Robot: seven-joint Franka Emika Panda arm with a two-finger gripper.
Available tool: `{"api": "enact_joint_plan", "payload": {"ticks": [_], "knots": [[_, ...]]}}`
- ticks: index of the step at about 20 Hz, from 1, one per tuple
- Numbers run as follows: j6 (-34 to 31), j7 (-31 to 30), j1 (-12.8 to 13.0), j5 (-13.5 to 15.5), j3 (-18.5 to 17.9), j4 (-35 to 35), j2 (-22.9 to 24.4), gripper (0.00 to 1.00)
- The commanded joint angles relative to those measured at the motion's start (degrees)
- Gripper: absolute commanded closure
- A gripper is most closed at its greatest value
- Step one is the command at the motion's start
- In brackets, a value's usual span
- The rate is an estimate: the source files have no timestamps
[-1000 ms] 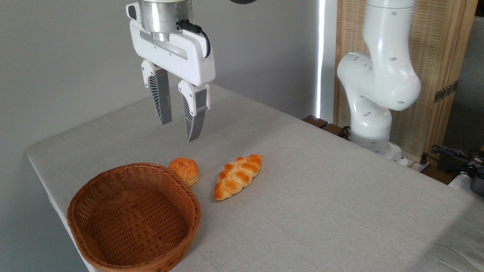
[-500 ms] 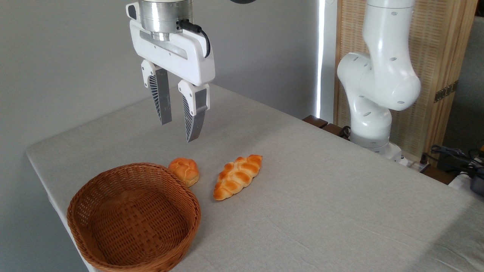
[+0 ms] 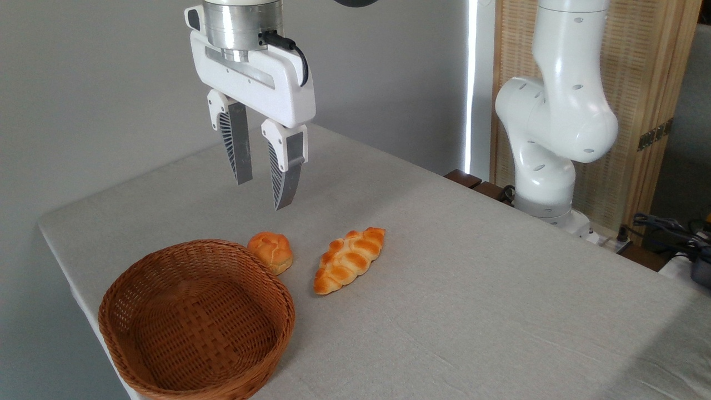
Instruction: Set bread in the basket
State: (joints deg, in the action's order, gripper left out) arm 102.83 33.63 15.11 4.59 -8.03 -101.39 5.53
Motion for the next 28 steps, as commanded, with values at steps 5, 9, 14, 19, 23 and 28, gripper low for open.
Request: {"api": "enact_joint_plan", "payload": {"ticks": [5,9,14,19,23,28], "knots": [[-1.05,1.09,0.09,1.30,-0.58,1.37,-0.52,0.00],[-1.14,1.09,0.00,1.30,-0.58,1.37,-0.43,0.00],[-1.05,1.09,0.00,1.30,-2.08,1.37,-0.26,0.00],[-1.75,0.73,0.09,1.39,-1.90,1.37,-0.34,0.00],[-2.01,0.65,0.79,1.56,-1.38,1.20,-0.69,0.00],[-4.13,0.56,2.11,1.56,1.43,0.23,-2.01,0.00]]}}
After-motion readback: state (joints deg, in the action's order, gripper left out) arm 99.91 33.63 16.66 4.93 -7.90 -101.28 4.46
